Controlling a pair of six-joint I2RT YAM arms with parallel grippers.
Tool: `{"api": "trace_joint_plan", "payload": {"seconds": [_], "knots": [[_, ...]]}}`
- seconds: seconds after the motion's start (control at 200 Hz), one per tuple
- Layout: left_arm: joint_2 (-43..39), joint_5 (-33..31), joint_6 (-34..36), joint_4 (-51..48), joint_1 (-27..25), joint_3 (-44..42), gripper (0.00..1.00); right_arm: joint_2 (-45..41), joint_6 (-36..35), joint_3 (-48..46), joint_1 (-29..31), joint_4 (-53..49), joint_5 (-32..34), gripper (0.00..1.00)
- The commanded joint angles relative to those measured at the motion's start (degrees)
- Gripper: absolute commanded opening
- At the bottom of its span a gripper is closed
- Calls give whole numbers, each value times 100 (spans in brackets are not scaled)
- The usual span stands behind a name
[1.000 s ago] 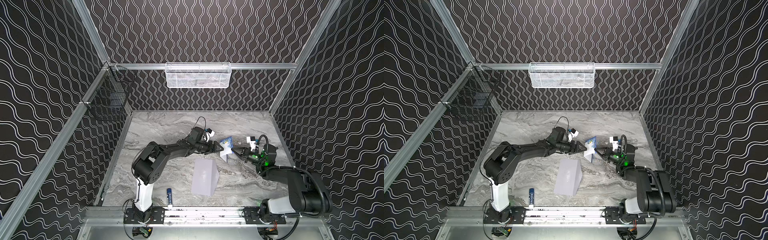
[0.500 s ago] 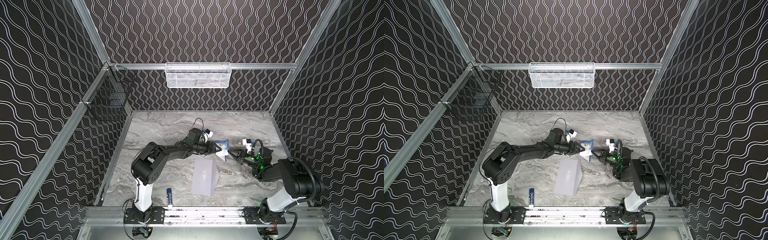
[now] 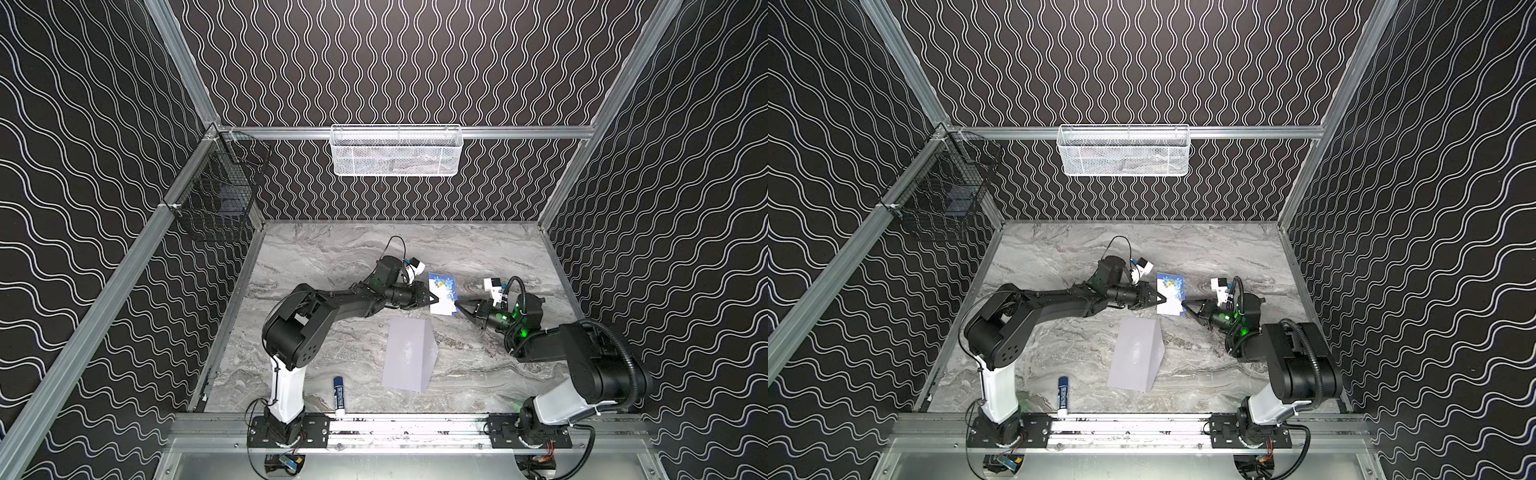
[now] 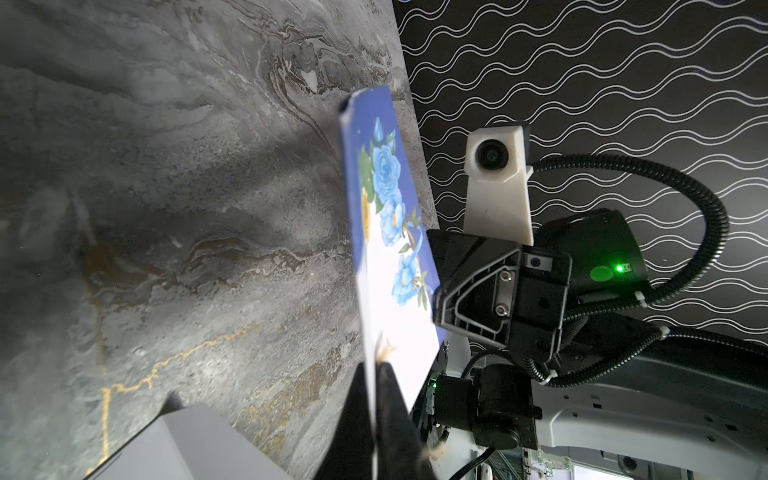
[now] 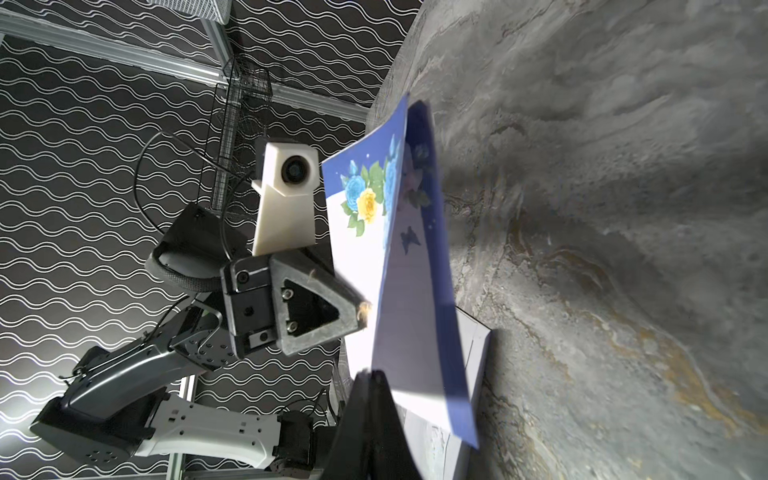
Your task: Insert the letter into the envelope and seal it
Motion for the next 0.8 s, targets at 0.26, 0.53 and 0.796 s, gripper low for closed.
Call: {"api": "trace_joint_plan", "payload": {"seconds": [0.26,0.53,0.796], "knots": [[-833,145,841,-520,10,-257,0,-1512,-1417,647,-182,-3118,-266,62],[-1333,588,438,295,7,-707,0,-1682,-317,424,-163,-1848,-748,77],[-1439,698,140,696,-104,-815,0,-1156,1092,357,308,398,-775,59]]}}
